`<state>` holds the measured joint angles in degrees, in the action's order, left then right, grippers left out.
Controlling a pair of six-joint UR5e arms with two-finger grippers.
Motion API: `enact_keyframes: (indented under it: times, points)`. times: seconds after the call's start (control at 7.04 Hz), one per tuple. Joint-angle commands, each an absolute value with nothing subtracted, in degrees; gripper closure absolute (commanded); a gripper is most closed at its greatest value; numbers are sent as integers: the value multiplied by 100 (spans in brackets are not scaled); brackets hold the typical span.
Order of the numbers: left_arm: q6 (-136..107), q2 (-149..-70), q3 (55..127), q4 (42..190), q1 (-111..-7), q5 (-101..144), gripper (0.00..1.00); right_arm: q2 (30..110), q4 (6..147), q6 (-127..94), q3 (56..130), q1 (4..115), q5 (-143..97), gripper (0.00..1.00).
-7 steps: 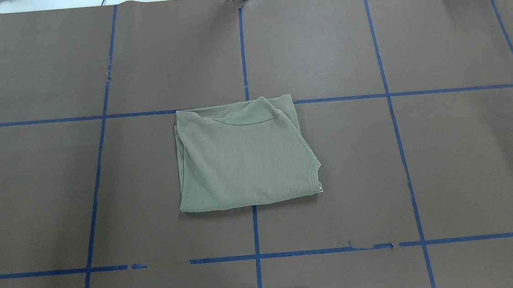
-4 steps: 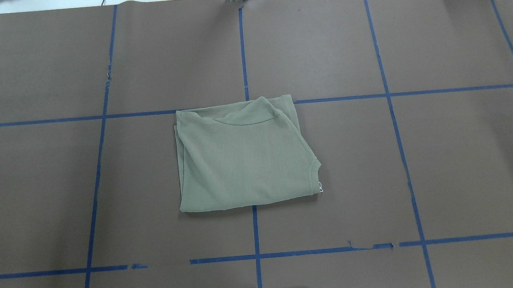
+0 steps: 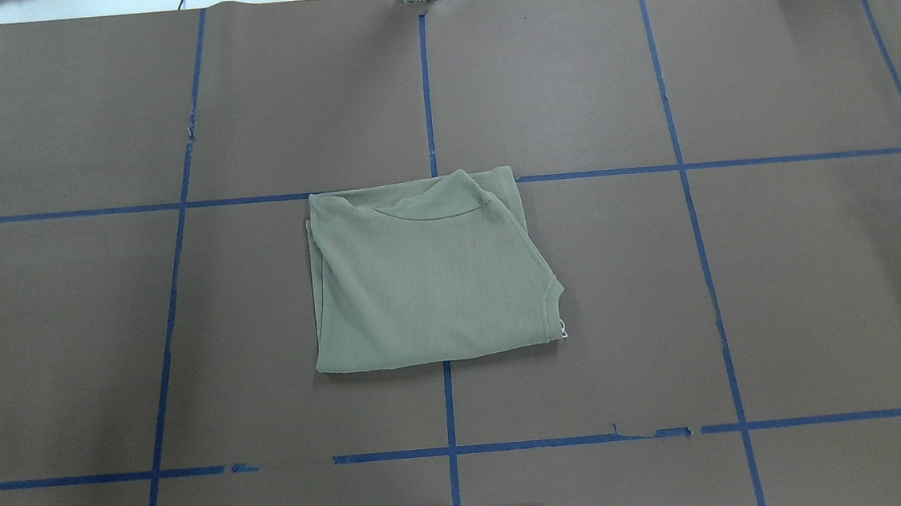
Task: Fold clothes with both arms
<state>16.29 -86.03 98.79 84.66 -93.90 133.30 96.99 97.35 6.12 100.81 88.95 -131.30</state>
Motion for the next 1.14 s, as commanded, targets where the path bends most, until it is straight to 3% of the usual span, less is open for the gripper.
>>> enact_keyframes:
  times: [0.0,0.99]
  points:
    - [1635,-8639,9914,8473,-9387,13324,0,9703,9729,606,10081,8895,-13131,0]
    - [1644,-8613,10028,8596,-9387,13350,0,9694,9694,606,10063,8895,-13131,0]
